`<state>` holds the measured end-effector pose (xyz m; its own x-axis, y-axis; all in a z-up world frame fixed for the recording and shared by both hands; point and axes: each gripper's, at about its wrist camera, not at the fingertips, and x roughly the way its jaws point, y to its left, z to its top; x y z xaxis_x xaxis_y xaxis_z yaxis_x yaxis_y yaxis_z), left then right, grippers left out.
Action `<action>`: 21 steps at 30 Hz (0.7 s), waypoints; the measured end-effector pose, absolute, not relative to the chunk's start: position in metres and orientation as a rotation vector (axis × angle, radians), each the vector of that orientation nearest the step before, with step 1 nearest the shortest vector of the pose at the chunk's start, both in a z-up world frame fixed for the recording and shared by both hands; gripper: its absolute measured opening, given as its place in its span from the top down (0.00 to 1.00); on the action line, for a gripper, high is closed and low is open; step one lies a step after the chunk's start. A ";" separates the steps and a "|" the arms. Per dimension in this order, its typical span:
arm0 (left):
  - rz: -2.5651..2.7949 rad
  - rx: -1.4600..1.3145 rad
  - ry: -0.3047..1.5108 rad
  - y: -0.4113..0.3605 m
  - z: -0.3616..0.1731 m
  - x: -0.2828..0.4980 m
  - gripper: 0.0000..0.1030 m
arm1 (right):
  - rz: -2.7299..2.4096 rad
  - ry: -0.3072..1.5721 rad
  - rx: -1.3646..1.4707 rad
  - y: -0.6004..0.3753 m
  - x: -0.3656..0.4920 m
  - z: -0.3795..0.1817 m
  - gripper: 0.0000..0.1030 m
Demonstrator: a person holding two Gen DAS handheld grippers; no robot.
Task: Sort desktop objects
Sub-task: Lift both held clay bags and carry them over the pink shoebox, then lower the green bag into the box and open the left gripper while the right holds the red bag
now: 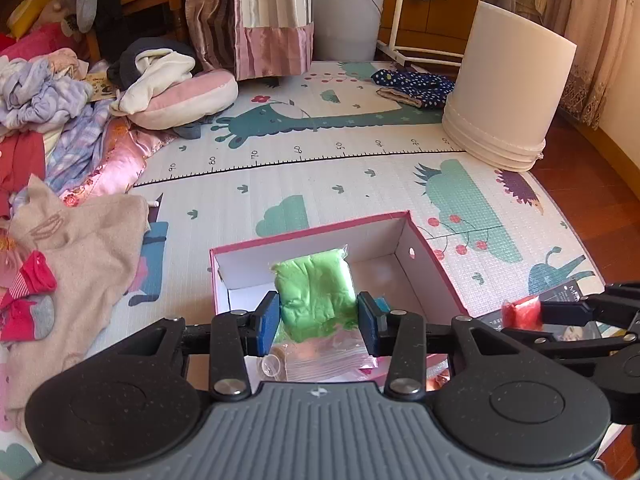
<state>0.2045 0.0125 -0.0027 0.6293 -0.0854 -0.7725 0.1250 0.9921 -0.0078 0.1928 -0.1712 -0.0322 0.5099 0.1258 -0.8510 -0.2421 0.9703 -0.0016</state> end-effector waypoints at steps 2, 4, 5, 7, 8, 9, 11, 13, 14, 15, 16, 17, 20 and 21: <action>-0.112 0.051 0.889 0.015 -0.012 0.213 0.61 | 0.237 1.018 -0.138 -0.172 0.200 -0.030 0.62; -0.106 0.041 0.896 0.017 -0.025 0.219 0.61 | 0.242 1.022 -0.151 -0.170 0.208 -0.034 0.62; -0.105 0.032 0.899 0.018 -0.030 0.221 0.61 | 0.247 1.024 -0.161 -0.168 0.212 -0.036 0.62; -0.095 0.024 0.913 0.021 -0.041 0.227 0.61 | 0.255 1.029 -0.174 -0.165 0.219 -0.042 0.62; -0.089 0.019 0.920 0.023 -0.047 0.229 0.61 | 0.259 1.034 -0.174 -0.164 0.222 -0.045 0.62; -0.084 0.015 0.927 0.025 -0.052 0.232 0.61 | 0.262 1.039 -0.173 -0.162 0.226 -0.048 0.62; -0.074 0.007 0.941 0.028 -0.063 0.237 0.61 | 0.270 1.049 -0.169 -0.158 0.233 -0.055 0.62; -0.064 -0.003 0.955 0.031 -0.074 0.242 0.61 | 0.274 1.055 -0.166 -0.151 0.242 -0.062 0.62; -0.061 -0.011 0.961 0.034 -0.078 0.245 0.61 | 0.277 1.061 -0.161 -0.150 0.245 -0.065 0.62; -0.058 -0.021 0.967 0.035 -0.082 0.248 0.61 | 0.279 1.066 -0.157 -0.149 0.249 -0.069 0.62; -0.057 -0.027 0.972 0.037 -0.086 0.251 0.61 | 0.282 1.071 -0.156 -0.148 0.252 -0.072 0.62; -0.056 -0.033 0.977 0.038 -0.090 0.254 0.61 | 0.286 1.075 -0.158 -0.146 0.255 -0.075 0.62; -0.063 -0.045 0.992 0.039 -0.101 0.264 0.61 | 0.296 1.087 -0.163 -0.142 0.262 -0.084 0.62; -0.065 -0.042 0.996 0.038 -0.105 0.266 0.61 | 0.300 1.091 -0.165 -0.140 0.264 -0.087 0.62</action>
<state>0.2663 0.0379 -0.1052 0.5420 -0.0739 -0.8371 0.0358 0.9972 -0.0649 0.2642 -0.1405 -0.0867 0.4267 0.1583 -0.8904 -0.3193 0.9475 0.0154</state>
